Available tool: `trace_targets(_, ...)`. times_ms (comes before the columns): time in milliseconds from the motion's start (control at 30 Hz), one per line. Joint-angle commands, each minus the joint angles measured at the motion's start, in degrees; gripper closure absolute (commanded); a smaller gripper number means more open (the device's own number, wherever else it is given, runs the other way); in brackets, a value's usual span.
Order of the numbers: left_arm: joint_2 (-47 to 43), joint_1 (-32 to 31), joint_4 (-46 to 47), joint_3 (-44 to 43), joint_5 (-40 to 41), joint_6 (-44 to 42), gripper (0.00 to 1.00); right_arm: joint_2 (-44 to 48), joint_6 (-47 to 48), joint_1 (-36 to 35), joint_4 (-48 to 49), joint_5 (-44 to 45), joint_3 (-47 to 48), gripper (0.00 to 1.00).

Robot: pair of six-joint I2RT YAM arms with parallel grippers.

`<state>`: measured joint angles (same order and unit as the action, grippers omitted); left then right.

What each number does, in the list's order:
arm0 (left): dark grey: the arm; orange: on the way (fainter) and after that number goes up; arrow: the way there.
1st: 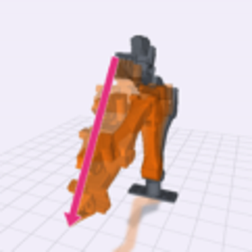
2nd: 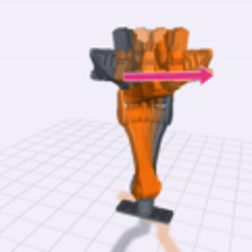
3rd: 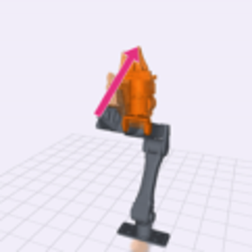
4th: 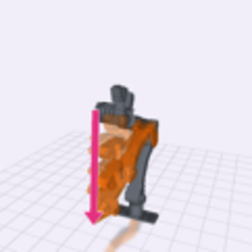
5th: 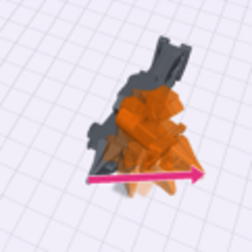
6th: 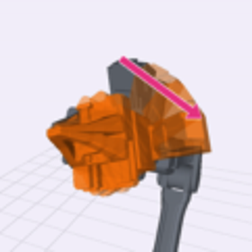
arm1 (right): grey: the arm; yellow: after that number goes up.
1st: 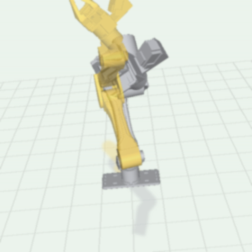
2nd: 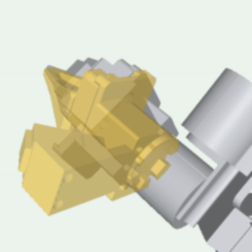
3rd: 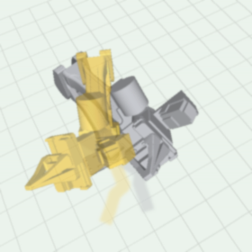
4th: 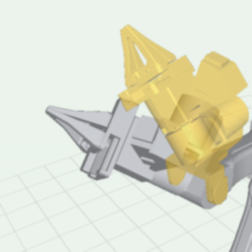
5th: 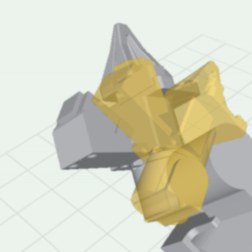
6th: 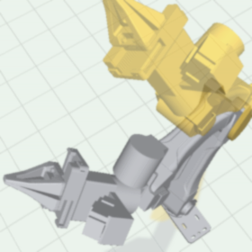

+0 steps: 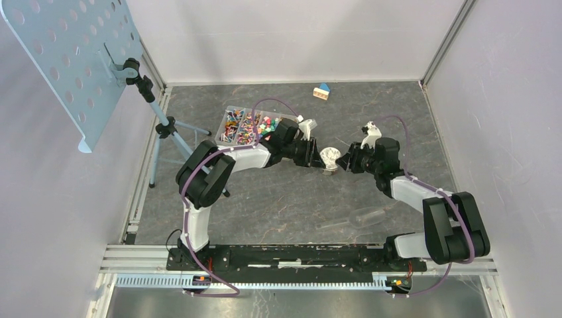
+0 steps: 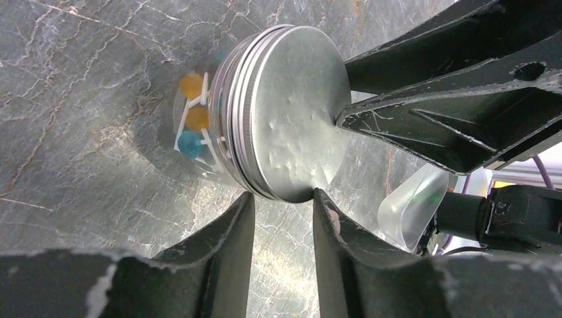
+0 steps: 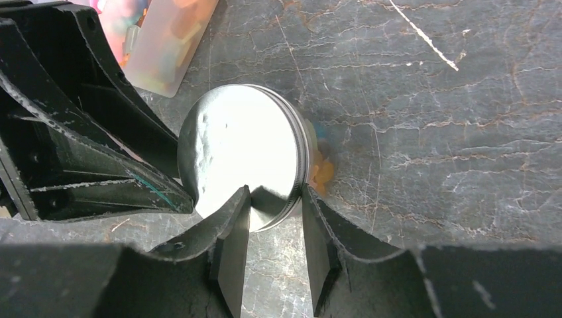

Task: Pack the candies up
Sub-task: Close the bottle lid on the packing bottle.

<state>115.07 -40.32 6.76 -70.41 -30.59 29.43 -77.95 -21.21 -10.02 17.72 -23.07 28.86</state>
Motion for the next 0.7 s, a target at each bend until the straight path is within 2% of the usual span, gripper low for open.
trace_targets(0, 5.36, -0.38, -8.81, 3.94, 7.94, -0.96, 0.61, -0.76, 1.09, 0.02, -2.79, 1.26, -3.62, 0.6)
trace_targets(133, 5.0, -0.44, -9.18, 3.51, 7.39, -1.52, 0.62, -0.68, 0.93, 0.07, -2.18, 0.22, -2.88, 0.59)
trace_targets(200, 2.88, -0.31, -9.86, 2.02, 7.21, -1.85, 0.55, -0.19, 1.6, 0.16, -4.01, 0.57, -0.46, 0.58)
trace_targets(300, -0.65, 0.24, -11.93, -1.66, 6.52, -2.5, 0.36, 1.48, 2.11, 0.77, -7.41, 0.37, 3.55, 0.56)
trace_targets(467, -2.85, 2.73, -12.77, -6.8, 5.22, -1.75, 0.25, 2.65, 2.84, 1.88, -11.11, -0.15, 9.06, 0.49)
trace_targets(667, 1.63, 2.84, -16.39, -13.29, 5.24, -3.5, 0.24, -0.51, 2.99, 2.1, -10.39, -2.6, 11.63, 0.61)
